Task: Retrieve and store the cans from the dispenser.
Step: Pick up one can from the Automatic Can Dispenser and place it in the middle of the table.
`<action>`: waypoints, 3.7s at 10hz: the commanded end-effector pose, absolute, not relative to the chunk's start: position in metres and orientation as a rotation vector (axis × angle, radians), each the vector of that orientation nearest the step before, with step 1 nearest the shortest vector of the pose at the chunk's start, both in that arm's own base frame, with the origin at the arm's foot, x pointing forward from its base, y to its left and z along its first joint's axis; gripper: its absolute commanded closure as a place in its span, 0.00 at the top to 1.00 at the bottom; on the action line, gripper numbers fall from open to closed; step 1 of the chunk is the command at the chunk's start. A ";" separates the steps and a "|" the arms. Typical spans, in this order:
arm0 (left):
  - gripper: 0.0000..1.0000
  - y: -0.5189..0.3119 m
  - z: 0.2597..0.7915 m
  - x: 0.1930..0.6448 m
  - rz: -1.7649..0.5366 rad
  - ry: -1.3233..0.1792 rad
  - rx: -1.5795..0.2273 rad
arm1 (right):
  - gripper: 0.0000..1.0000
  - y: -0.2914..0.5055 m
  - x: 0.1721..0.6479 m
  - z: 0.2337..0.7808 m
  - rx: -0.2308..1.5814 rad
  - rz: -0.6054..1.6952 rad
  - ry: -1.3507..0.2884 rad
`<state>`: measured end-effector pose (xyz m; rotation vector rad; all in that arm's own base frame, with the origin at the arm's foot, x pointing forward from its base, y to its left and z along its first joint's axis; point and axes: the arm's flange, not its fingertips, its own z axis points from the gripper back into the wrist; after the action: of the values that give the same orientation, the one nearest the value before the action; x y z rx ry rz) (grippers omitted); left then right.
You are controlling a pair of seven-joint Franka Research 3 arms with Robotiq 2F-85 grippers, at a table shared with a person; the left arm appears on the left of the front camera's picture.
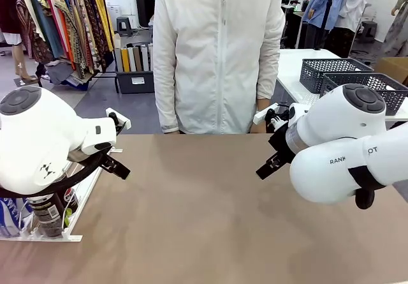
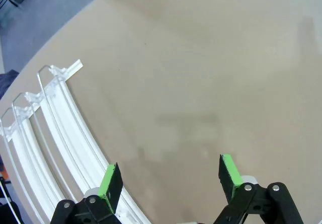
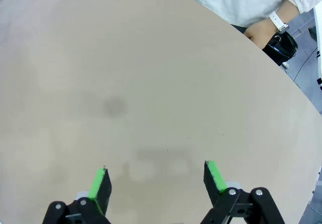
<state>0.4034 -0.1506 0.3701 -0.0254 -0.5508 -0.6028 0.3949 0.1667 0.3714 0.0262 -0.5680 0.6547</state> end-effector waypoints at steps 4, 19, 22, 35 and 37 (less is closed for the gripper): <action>1.00 -0.149 0.403 0.381 -0.614 -0.382 -0.240 | 1.00 0.159 0.379 0.387 0.238 0.518 -0.329; 1.00 0.222 0.459 0.215 0.146 -0.567 -1.416 | 1.00 -0.231 0.196 0.432 1.439 -0.193 -0.624; 1.00 0.222 0.459 0.215 0.146 -0.567 -1.416 | 1.00 -0.231 0.196 0.432 1.439 -0.193 -0.624; 1.00 0.042 0.521 0.223 -0.261 -0.170 -0.163 | 1.00 -0.231 0.196 0.432 1.439 -0.193 -0.624; 1.00 0.043 0.538 0.225 -0.222 -0.178 -0.203 | 1.00 -0.231 0.196 0.432 1.439 -0.193 -0.624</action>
<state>0.2302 0.0325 0.5363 -0.1755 -0.1727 -0.2354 0.1944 -0.2315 0.4284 1.4248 -0.5932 -0.2019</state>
